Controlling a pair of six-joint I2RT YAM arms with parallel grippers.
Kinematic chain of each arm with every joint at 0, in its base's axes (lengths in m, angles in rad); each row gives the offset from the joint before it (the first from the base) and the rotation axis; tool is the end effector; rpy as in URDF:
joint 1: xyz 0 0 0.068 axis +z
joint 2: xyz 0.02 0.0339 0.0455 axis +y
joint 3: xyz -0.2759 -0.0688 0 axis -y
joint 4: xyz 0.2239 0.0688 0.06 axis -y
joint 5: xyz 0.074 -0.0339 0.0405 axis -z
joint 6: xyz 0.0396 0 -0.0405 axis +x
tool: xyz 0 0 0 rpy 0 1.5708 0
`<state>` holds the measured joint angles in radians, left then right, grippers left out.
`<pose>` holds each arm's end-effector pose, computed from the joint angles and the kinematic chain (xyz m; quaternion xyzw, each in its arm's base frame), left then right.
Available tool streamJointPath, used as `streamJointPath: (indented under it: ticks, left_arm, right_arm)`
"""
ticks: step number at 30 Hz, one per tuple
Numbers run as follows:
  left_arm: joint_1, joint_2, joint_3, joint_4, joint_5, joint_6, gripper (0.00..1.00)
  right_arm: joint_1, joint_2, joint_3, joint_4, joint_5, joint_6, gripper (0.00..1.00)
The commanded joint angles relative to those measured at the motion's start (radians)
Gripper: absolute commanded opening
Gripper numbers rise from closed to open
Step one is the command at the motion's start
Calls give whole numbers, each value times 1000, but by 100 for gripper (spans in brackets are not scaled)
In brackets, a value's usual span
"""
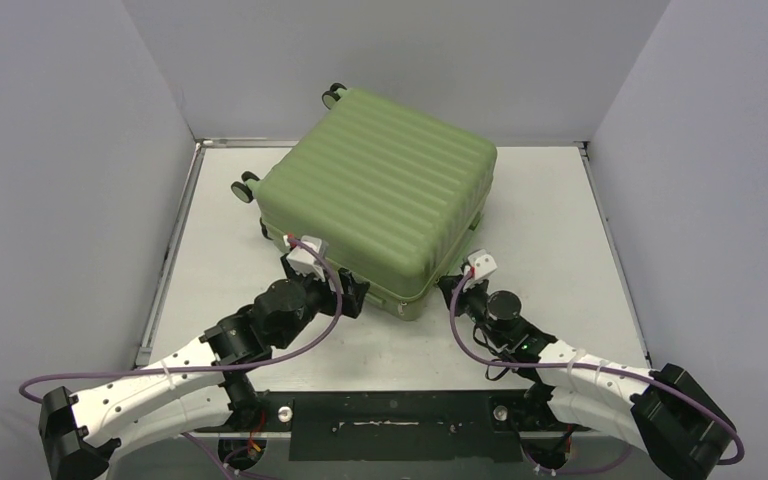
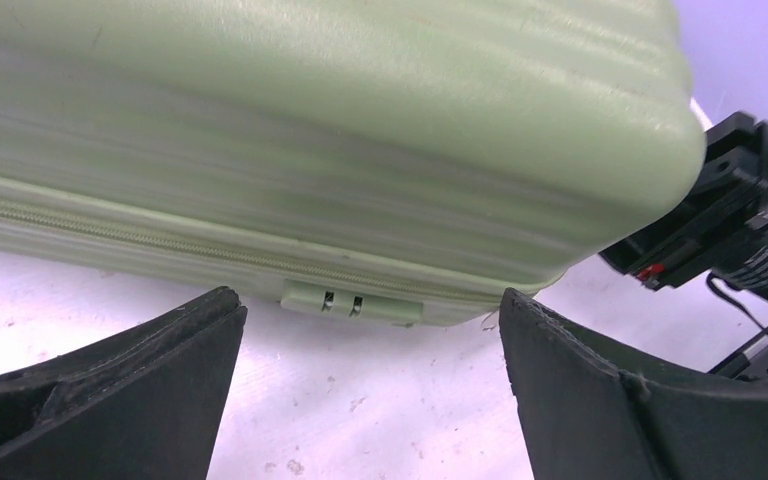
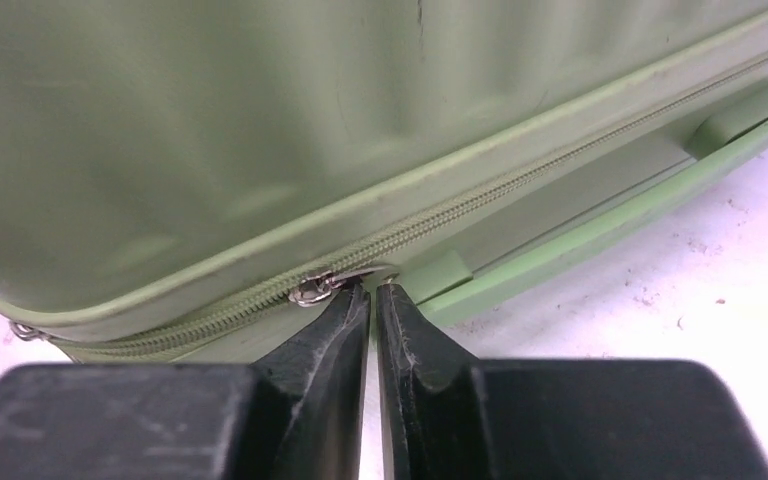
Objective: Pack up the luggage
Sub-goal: Move the luggage to the center of the board.
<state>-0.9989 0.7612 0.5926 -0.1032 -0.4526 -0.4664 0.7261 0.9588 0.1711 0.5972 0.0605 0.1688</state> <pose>0.0993 -0.1223 0.2960 0.0733 0.7844 -0.2614 0.5577 0.1313 0.1134 0.2015 -0.1935 0.7464 0.2543 0.5838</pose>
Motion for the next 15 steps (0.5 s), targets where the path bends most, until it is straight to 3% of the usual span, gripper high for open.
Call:
streamJointPath:
  ticks: [1, 4, 11, 15]
  left_arm:
    - [9, -22, -9, -1, 13, 6, 96]
    - [11, -27, -11, -12, 8, 6, 96]
    - [13, -26, -27, -5, 15, -8, 96]
    - [14, -22, -18, -14, 15, -6, 96]
  right_arm:
    - [-3, -6, 1, 156, 28, -35, 6]
    - [0, -27, -2, 143, 26, -41, 0]
    - [23, -66, -11, 81, 4, -51, 0]
    - [92, -80, 37, -72, 36, -23, 0]
